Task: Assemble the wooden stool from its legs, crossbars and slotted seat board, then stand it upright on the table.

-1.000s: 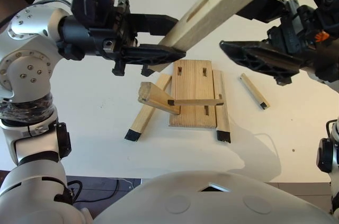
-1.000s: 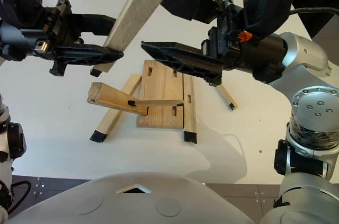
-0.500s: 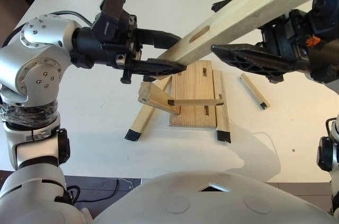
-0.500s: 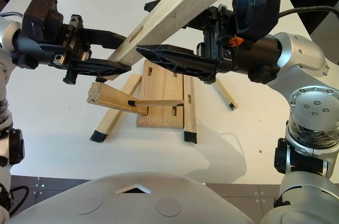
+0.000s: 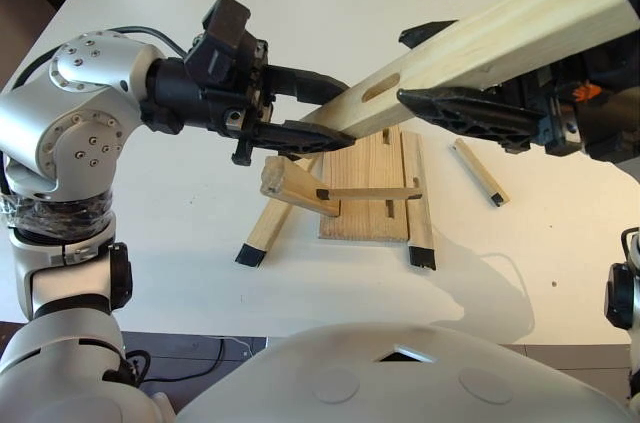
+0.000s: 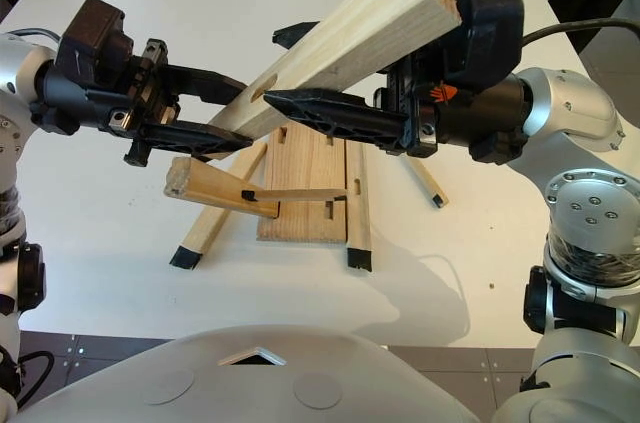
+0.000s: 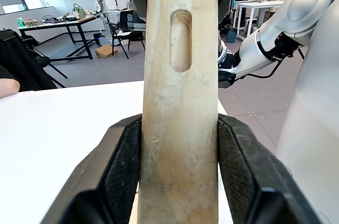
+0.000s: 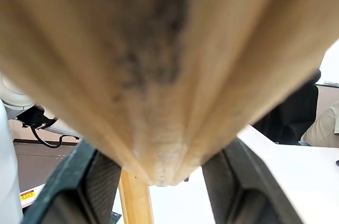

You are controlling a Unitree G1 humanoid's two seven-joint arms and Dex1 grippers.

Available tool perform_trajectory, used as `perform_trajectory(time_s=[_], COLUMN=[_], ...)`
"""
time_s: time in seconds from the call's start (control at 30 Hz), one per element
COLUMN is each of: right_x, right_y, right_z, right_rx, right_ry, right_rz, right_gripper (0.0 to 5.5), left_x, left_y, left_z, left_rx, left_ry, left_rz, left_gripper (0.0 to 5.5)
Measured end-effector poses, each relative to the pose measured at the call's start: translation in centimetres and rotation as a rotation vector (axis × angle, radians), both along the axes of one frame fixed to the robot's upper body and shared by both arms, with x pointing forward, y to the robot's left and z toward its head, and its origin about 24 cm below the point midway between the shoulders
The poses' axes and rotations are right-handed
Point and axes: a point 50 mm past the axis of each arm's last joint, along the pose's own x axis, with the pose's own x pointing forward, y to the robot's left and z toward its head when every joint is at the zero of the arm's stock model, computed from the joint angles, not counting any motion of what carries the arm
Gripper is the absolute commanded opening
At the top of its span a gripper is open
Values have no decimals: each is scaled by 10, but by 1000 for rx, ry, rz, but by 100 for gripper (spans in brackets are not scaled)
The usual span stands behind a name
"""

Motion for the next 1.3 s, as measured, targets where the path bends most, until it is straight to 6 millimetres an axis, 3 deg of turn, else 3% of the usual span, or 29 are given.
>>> perform_trajectory(time_s=[0.07, 0.27, 0.43, 0.53, 0.67, 0.8, 0.93, 1.07, 1.3], right_x=[0, 7, 18, 24, 27, 9, -14, -27, -35], right_y=[0, -5, -15, -27, -64, -90, -81, -66, -56], right_z=[0, -8, -2, 3, -10, -53, -65, -67, -75], right_rx=[2, -62, -70, -100, -282, -488, -527, -491, -443], right_ry=[0, 9, -28, -73, -98, 16, 31, 14, 49], right_rz=[1, -70, -158, -225, -378, -398, -306, -256, -244], right_gripper=[201, 201, 201, 201, 201, 201, 201, 201, 201], left_x=[0, 13, 24, 39, 58, 44, 24, 9, 5], left_y=[0, -4, -4, 0, 31, 61, 73, 70, 67], left_z=[0, 6, 6, -3, -34, -82, -114, -124, -128], left_rx=[-2, -16, -40, -5, 140, 373, 464, 475, 485], left_ry=[3, -3, -39, -73, -144, -212, -178, -139, -129], left_rz=[0, 101, 192, 293, 476, 466, 406, 338, 270], left_gripper=[200, 308, 374, 374, 374, 374, 374, 374, 374])
